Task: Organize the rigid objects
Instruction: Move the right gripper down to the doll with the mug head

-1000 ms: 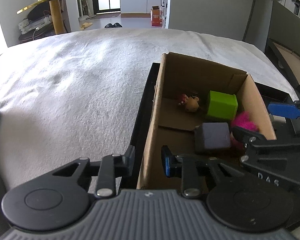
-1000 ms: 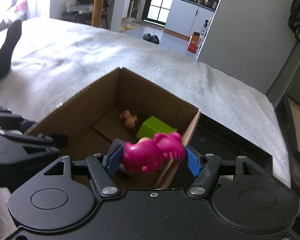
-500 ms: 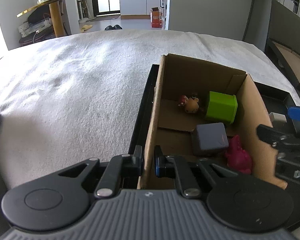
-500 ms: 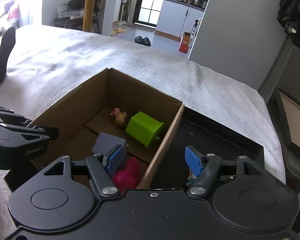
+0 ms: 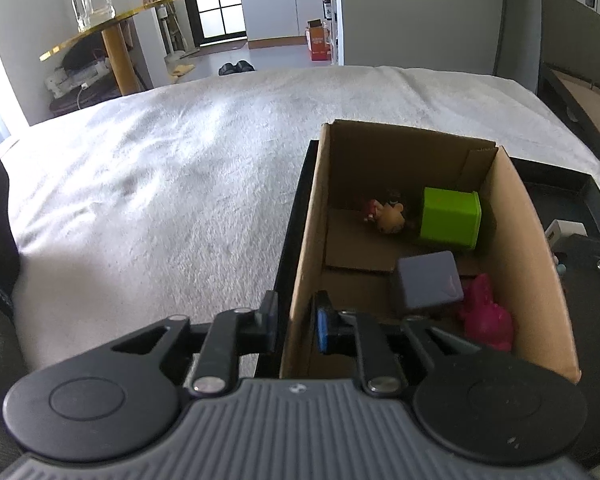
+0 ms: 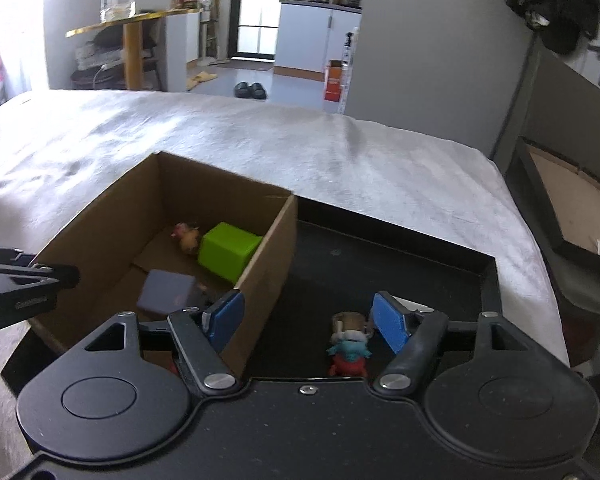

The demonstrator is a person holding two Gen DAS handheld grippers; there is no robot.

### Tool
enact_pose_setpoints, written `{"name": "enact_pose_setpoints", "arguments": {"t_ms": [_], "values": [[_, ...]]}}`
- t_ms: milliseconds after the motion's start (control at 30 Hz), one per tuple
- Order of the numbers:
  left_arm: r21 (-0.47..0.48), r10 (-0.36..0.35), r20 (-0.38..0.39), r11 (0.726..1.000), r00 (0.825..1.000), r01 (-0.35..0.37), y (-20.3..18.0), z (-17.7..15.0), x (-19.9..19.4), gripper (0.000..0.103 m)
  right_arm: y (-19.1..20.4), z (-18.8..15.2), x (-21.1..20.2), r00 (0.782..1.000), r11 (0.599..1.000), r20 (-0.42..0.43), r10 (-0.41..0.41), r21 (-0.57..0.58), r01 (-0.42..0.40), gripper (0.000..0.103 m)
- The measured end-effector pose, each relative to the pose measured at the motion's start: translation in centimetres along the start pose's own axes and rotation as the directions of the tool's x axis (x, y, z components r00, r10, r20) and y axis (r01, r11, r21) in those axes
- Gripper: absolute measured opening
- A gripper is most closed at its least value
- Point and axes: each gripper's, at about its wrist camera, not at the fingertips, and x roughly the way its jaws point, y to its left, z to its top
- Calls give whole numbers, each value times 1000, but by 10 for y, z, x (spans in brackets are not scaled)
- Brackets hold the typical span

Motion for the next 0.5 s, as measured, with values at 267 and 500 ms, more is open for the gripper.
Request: {"name": "enact_pose_setpoints", "arguments": {"t_ms": [267,500], "values": [[52,53,27,997,998,-54,-15,4,1,52,-22,-11,15,999,998,-36,-14,54,16,70],[53,77,33,995,996,-79,-21,8,5,60,-38,-21,35,997,993,-78,-1,119,10,70]]}}
